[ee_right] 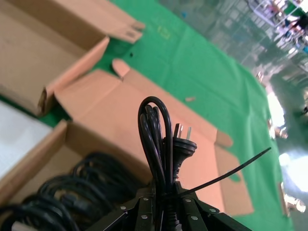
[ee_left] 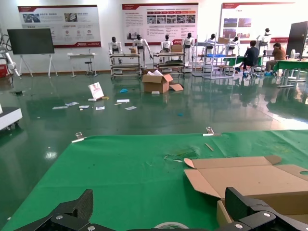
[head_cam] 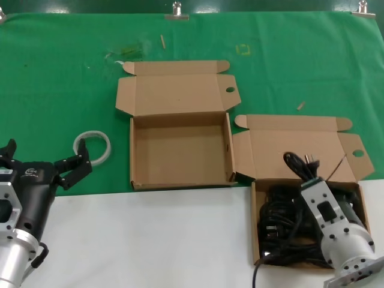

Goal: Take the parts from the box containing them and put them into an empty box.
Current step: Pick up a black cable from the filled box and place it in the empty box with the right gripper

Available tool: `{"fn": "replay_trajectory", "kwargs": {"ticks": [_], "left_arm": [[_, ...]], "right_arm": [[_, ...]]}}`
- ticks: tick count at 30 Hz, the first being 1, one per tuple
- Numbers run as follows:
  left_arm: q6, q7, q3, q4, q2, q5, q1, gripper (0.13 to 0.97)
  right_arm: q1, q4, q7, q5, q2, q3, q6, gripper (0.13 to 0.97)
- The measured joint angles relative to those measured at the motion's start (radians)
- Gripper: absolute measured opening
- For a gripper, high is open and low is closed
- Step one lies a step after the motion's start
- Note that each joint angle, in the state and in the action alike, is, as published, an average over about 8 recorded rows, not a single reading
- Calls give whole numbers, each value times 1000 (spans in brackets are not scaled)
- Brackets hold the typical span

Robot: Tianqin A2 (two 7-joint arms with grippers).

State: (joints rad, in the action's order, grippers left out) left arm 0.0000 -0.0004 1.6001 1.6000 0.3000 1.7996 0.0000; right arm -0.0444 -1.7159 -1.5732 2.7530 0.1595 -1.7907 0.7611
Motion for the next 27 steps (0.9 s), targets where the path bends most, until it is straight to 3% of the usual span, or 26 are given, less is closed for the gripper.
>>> {"fn": "replay_trajectory", "kwargs": {"ticks": [15,27], "left_arm": [[0,0,0,0,0,0,0,965],[0,0,0,0,0,0,0,965]], "right_arm": [[-76,-156,-18,0,0,-105,107,200],[-356,70,132,0,4,-414,18,200]]}}
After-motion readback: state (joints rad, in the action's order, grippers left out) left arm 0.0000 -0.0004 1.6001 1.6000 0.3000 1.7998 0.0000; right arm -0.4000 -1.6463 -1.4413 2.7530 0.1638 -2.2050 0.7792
